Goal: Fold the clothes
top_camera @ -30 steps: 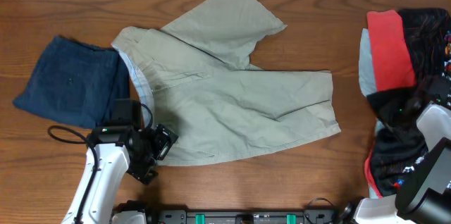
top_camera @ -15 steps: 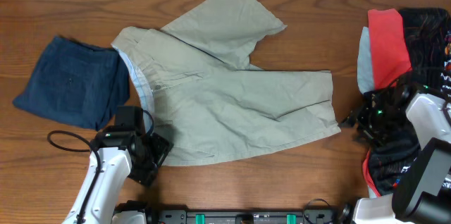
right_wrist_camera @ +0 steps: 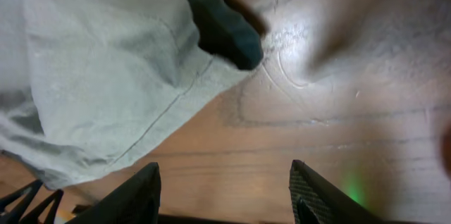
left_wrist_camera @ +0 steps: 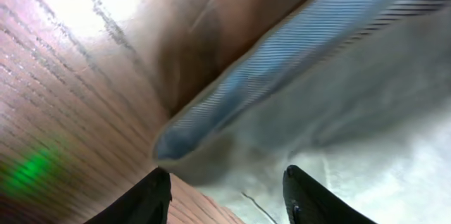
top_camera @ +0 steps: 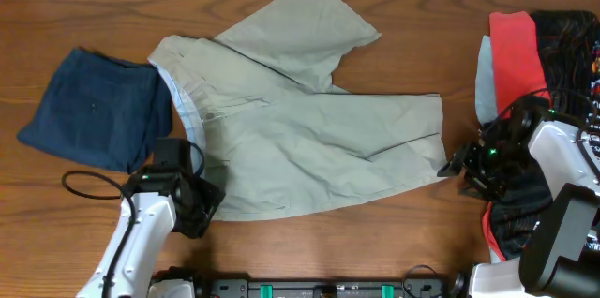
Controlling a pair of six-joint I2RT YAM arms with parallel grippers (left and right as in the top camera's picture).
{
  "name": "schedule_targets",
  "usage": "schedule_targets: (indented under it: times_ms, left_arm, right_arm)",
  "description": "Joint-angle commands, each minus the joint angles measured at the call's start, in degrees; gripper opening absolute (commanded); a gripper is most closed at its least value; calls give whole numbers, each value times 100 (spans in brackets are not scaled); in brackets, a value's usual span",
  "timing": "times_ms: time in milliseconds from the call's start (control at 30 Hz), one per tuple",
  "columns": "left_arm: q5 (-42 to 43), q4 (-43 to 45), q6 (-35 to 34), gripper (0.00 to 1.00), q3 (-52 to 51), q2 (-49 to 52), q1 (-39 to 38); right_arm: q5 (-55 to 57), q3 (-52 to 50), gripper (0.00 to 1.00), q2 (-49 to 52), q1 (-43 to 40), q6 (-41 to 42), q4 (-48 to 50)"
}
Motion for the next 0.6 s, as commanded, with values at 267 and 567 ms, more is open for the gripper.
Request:
schedule_targets:
  times_ms: [267,567]
  left_arm:
    - [-22,289,-291,41,-140,476,22]
    - [293,437,382,6,50,439,22]
  right_arm:
    - [-39,70,57,-125,63,-98,-44]
    - [-42,70,57,-122,66,-98,-83]
